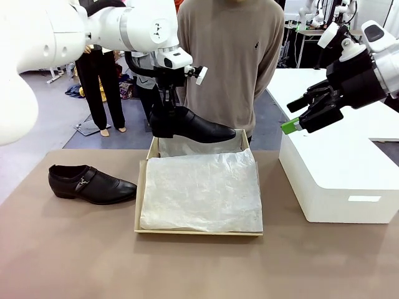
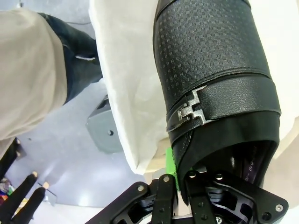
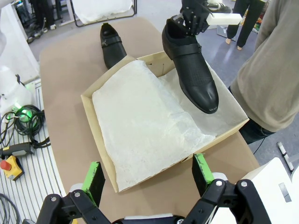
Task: Pack the shoes into the box.
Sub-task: Place one shoe of the Shoes into the Shoes Box.
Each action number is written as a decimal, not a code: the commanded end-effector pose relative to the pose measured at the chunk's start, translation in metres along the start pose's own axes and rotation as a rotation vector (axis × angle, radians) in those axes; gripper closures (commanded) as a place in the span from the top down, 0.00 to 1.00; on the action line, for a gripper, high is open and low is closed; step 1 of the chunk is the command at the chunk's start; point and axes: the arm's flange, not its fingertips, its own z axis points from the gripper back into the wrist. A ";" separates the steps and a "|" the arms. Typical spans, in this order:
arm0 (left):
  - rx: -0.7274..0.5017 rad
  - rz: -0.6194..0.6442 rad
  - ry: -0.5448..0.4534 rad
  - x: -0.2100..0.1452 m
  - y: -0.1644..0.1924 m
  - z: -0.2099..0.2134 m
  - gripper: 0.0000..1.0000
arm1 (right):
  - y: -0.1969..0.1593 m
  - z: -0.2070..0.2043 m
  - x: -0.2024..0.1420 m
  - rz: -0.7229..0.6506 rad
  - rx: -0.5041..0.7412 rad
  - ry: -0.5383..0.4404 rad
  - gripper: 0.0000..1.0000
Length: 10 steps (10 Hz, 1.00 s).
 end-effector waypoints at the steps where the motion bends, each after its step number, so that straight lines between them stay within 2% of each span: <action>1: -0.013 0.025 -0.002 0.015 0.018 0.009 0.00 | -0.004 -0.002 0.000 0.020 0.013 -0.022 1.00; 6: -0.026 0.037 0.015 0.030 0.019 -0.015 0.00 | -0.004 -0.002 0.000 0.020 0.013 -0.022 1.00; 10: -0.033 0.072 0.013 0.025 0.019 -0.035 0.00 | -0.004 -0.002 0.000 0.020 0.013 -0.022 1.00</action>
